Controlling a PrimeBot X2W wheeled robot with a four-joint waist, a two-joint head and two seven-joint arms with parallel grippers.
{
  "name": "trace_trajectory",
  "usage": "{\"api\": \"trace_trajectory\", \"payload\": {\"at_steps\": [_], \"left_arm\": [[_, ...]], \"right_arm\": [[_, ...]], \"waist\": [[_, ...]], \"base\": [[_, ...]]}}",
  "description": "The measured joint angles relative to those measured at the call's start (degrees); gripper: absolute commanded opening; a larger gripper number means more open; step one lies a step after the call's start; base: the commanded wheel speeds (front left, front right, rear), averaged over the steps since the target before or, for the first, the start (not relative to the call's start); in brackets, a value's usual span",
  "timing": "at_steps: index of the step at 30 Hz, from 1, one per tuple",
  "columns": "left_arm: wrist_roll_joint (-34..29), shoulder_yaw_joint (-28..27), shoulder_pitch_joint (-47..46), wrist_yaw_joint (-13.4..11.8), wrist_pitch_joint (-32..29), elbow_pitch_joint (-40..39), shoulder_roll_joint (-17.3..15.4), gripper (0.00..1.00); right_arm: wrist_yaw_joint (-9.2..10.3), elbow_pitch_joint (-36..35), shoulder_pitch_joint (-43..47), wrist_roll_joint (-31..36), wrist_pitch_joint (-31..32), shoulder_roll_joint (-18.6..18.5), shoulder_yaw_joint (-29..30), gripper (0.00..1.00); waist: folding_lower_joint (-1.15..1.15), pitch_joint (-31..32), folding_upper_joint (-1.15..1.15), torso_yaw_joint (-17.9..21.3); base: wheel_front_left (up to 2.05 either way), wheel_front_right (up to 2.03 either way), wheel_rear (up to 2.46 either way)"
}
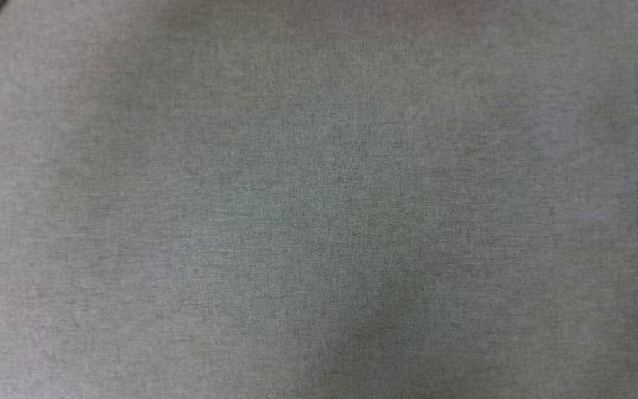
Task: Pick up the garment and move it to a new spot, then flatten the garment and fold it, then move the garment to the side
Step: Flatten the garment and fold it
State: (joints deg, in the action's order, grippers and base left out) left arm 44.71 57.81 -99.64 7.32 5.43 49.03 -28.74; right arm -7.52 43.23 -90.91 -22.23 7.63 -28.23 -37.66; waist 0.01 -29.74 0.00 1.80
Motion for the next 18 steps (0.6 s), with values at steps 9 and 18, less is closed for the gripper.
{"api": "trace_trajectory", "payload": {"at_steps": [9,18], "left_arm": [[6.59,3.69,19.67,0.02,6.01,-2.82,-2.65,0.0],[12.15,4.61,43.44,-2.16,8.71,-9.35,-6.61,0.0]], "right_arm": [[0.0,1.92,16.15,-7.32,-6.67,1.29,-8.59,0.0],[0.0,-3.44,34.78,-14.57,-9.21,-3.38,-17.33,0.0]], "waist": [[0.0,5.45,0.0,0.07],[-0.01,13.17,0.0,-0.4]], "base": [[0.0,0.0,0.0],[0.0,0.0,0.0]]}}
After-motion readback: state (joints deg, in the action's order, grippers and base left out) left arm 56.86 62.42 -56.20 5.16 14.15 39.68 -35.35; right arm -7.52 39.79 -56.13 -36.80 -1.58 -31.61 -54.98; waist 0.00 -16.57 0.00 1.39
